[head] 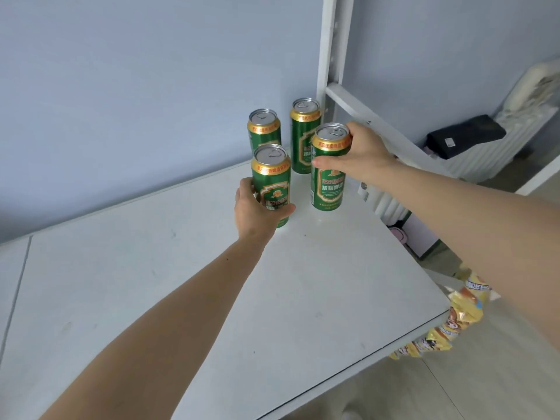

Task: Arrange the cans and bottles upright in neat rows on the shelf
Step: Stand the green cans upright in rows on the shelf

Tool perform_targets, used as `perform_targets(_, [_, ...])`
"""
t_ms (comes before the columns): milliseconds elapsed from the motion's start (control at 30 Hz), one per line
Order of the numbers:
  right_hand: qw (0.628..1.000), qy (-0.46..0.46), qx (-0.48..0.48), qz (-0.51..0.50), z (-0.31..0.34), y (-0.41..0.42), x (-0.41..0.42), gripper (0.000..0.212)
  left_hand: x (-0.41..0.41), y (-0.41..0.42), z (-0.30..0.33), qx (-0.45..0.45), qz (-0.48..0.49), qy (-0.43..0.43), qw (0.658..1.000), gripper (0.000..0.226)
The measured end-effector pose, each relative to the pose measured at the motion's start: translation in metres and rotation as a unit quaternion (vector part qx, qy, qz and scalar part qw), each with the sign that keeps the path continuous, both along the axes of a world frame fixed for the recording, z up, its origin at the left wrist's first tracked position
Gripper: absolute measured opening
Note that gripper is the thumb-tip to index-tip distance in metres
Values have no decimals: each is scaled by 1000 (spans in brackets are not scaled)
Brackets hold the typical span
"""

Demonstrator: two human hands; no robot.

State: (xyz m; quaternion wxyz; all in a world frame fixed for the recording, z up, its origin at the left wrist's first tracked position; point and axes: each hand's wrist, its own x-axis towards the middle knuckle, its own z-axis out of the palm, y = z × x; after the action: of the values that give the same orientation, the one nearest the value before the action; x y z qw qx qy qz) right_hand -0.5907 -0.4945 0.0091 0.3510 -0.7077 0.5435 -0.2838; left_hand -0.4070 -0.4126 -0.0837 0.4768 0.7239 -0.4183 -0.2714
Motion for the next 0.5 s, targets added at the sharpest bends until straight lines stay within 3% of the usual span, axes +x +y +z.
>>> perform_targets(300, [999, 8, -19, 42, -13, -39, -2, 67, -25, -19, -12, -25, 81, -4, 996, 76])
perform_targets(500, [998, 4, -13, 66, -22, -48, -2, 69, -27, -19, -11, -12, 65, -101, 993, 76])
